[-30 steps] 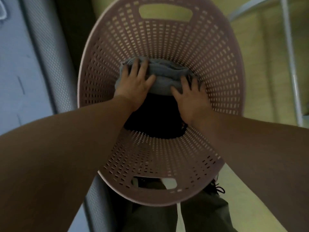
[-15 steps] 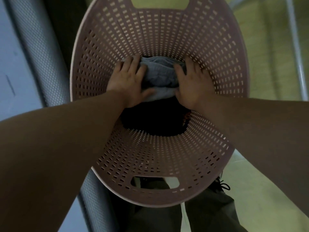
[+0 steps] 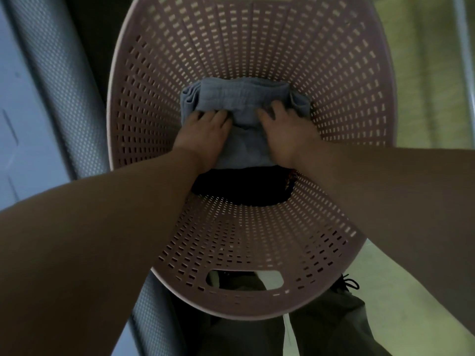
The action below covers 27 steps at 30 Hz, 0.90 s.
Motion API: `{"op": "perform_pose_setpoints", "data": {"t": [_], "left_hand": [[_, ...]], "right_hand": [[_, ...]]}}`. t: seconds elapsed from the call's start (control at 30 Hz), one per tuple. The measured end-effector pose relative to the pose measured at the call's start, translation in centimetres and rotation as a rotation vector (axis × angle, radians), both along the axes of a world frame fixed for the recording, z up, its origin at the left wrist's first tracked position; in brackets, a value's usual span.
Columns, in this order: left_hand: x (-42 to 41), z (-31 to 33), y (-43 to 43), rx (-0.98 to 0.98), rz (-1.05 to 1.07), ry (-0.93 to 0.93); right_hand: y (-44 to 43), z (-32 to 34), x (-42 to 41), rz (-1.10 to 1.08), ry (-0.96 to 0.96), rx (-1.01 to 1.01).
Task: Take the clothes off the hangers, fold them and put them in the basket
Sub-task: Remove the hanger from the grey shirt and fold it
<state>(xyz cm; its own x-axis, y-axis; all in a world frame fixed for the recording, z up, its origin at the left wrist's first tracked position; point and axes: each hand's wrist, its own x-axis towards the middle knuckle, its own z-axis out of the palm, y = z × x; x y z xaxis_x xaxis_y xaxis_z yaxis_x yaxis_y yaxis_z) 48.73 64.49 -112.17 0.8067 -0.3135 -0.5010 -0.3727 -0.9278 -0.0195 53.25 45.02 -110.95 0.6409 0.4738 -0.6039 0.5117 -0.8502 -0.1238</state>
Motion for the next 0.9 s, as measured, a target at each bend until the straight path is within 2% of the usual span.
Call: {"op": "perform_pose_setpoints", "data": {"t": [0.1,0.33,0.47,0.57,0.63,0.73,0.9], "left_hand": [[-0.4,-0.7,0.7,0.145,-0.069,-0.068],[-0.9,-2.5,0.3,0.245,-0.074,0.019],[-1.4,-1.1,-0.3,0.108,-0.003,0.011],[-2.9,0.2,-0.8,-0.044,-0.221,-0.115],[-3.6,0.5,-1.2,-0.087,-0.343,-0.066],[-4.3,0.8,-1.6,0.052,-0.215,0.159],[-4.7,0.0,-0.8,0.202,-0.030,0.104]], "right_hand": [[-0.3,-1.1,0.4,-0.097,0.032,-0.033],[-0.4,-3.5,-0.1,0.015,0.050,-0.145],[-1.3,-3.1,-2.3,0.080,-0.105,-0.120],[-1.7,-1.9,-3.6,0.188,-0.152,-0.102],[-1.7,-1.0,-4.2,0.255,-0.126,-0.107],[-1.7,-0.4,-5.1,0.264,0.003,-0.224],[-2.3,-1.2,-5.1,0.217,-0.017,-0.283]]}}
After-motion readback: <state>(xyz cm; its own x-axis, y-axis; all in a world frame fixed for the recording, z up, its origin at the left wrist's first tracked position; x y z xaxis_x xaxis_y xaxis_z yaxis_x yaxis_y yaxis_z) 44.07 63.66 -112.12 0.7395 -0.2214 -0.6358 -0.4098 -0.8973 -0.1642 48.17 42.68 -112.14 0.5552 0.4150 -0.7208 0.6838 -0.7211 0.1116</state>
